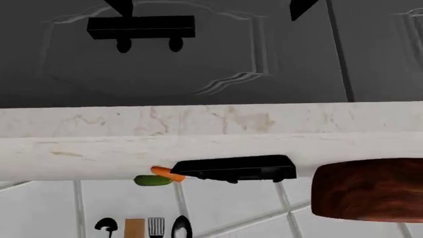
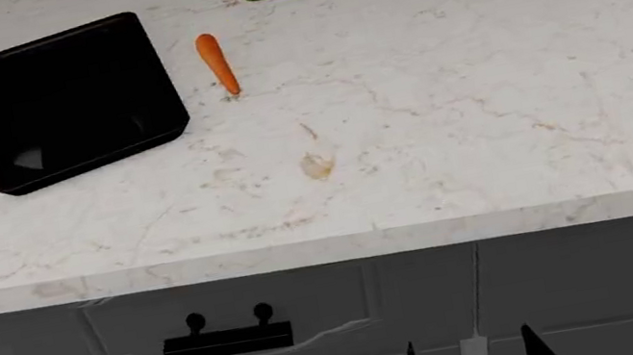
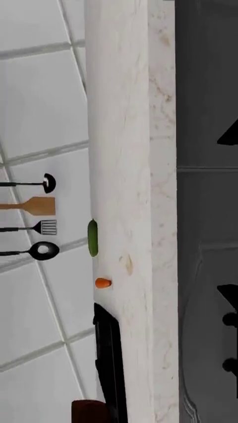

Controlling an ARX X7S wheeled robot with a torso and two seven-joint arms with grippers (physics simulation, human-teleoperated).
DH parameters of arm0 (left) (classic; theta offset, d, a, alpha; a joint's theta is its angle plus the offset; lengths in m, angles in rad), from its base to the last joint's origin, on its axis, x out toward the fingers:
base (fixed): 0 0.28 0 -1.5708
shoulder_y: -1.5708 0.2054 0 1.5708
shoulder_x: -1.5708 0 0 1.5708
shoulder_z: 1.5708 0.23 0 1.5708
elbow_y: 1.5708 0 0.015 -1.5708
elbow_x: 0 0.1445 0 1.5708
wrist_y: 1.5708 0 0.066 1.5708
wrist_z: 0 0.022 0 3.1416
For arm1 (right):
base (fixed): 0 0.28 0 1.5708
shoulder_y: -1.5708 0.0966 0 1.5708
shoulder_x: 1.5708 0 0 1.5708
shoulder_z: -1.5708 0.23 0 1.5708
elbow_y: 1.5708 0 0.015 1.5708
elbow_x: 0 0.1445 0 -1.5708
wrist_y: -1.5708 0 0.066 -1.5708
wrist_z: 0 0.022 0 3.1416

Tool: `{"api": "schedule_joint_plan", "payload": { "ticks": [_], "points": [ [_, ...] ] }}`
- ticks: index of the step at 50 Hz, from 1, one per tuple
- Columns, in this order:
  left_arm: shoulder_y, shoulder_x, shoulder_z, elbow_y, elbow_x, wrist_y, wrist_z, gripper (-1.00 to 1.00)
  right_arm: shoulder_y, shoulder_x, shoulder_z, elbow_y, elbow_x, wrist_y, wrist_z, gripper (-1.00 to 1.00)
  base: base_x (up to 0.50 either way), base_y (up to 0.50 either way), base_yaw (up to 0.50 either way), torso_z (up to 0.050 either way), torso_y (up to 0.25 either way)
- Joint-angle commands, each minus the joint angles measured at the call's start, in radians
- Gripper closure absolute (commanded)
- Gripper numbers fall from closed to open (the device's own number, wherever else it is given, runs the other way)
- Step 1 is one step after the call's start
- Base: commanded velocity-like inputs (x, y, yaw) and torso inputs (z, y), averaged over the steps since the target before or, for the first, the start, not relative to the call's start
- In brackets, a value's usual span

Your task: Place the two vegetables and bowl onto the tray for setting up a vegetable dip station.

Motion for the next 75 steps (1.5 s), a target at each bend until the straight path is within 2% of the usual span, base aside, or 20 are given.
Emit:
{"api": "schedule_joint_plan", "payload": {
  "ticks": [1,3,8,10,13,15,18,22,24,25,28,30,32,46,56,58,60,63,67,75],
  "points": [
    [-0.102,-0.043,-0.087,0.537,-0.075,-0.482,-0.026,-1.0,0.149,0.075,-0.012,-0.504,0.038,0.444,0.0,-1.0,0.0,0.0,0.0,0.0,0.0],
    [-0.167,-0.056,-0.093,0.652,-0.089,-0.602,-0.042,-1.0,0.309,0.089,-0.028,-0.644,0.059,0.696,0.011,-1.0,0.0,0.0,0.0,0.0,0.0],
    [-0.343,-0.091,-0.122,0.812,-0.134,-0.867,-0.064,-1.0,0.695,0.085,-0.016,-0.836,0.163,1.191,0.024,-1.0,0.0,0.0,0.0,0.0,0.0],
    [-0.415,-0.112,-0.108,0.826,-0.127,-0.936,-0.075,-1.0,0.818,0.07,0.003,-0.847,0.2,1.32,0.022,-1.0,0.0,0.0,0.0,0.0,0.0],
    [-0.619,-0.132,-0.053,0.835,-0.113,-1.136,-0.113,-1.0,1.034,0.079,-0.04,-0.748,0.223,1.465,0.007,-1.0,0.0,0.0,0.0,0.0,0.0],
    [-0.714,-0.15,0.011,0.813,-0.094,-1.219,-0.134,-1.0,1.075,0.076,-0.044,-0.657,0.226,1.439,-0.011,-1.0,0.0,0.0,0.0,0.0,0.0],
    [-0.846,-0.159,0.096,0.636,-0.069,-1.254,-0.141,-1.0,1.12,0.085,-0.066,-0.461,0.207,1.319,-0.042,-1.0,0.0,0.0,0.0,0.0,0.0],
    [-1.019,-0.125,0.16,0.242,-0.043,-1.116,-0.128,-1.0,1.233,0.085,-0.113,-0.021,0.169,1.073,-0.141,-1.0,0.0,0.0,0.0,0.0,0.0],
    [-1.075,-0.116,0.196,0.129,-0.024,-1.061,-0.128,-1.0,1.275,0.081,-0.13,0.128,0.151,0.979,-0.169,-1.0,0.0,0.0,0.0,0.0,0.0],
    [-1.1,-0.095,0.173,0.062,-0.032,-1.033,-0.132,-1.0,1.282,0.066,-0.085,0.203,0.164,0.914,-0.176,-1.0,0.0,0.0,0.0,0.0,0.0],
    [-1.113,-0.071,0.145,0.011,-0.046,-1.012,-0.139,-1.0,1.277,0.083,-0.124,0.266,0.117,0.835,-0.171,-1.0,0.0,0.0,0.0,0.0,0.0],
    [-1.111,-0.067,0.15,0.017,-0.045,-1.034,-0.146,-1.0,1.26,0.089,-0.129,0.229,0.125,0.796,-0.191,-1.0,0.0,0.0,0.0,0.0,0.0],
    [-1.101,-0.071,0.156,0.056,-0.04,-1.058,-0.156,-1.0,1.259,0.121,-0.22,0.215,0.083,0.811,-0.211,-1.0,0.0,0.0,0.0,0.0,0.0],
    [-1.07,-0.133,0.121,0.34,-0.054,-1.296,-0.174,-1.0,1.284,0.119,-0.221,0.223,0.121,0.838,-0.245,-1.0,0.5,0.0,0.0,0.0,0.0],
    [-1.059,-0.151,0.118,0.397,-0.058,-1.341,-0.176,-1.0,1.286,0.109,-0.24,0.234,0.117,0.854,-0.229,-1.0,0.5,0.0,0.0,0.0,0.0],
    [-1.055,-0.153,0.123,0.387,-0.056,-1.331,-0.178,-1.0,1.31,0.106,-0.277,0.277,0.095,0.903,-0.219,-1.0,0.25,0.01,0.0,0.0,0.0],
    [-1.054,-0.154,0.121,0.378,-0.056,-1.322,-0.178,-1.0,1.301,0.094,-0.23,0.264,0.123,0.876,-0.218,-1.0,0.0,0.0,0.0,0.0,0.008],
    [-1.062,-0.152,0.13,0.393,-0.057,-1.341,-0.18,-1.0,1.309,0.094,-0.244,0.264,0.116,0.901,-0.209,-1.0,0.0,0.0,0.0,0.0,0.0],
    [-1.067,-0.159,0.136,0.417,-0.058,-1.363,-0.182,-1.0,1.31,0.107,-0.288,0.249,0.098,0.928,-0.209,-1.0,0.0,0.0,0.5,0.0,0.0],
    [-1.059,-0.169,0.137,0.408,-0.057,-1.348,-0.182,-1.0,1.324,0.096,-0.277,0.267,0.112,0.916,-0.211,-1.0,0.0,0.0,0.5,0.0,0.0]
  ]
}}
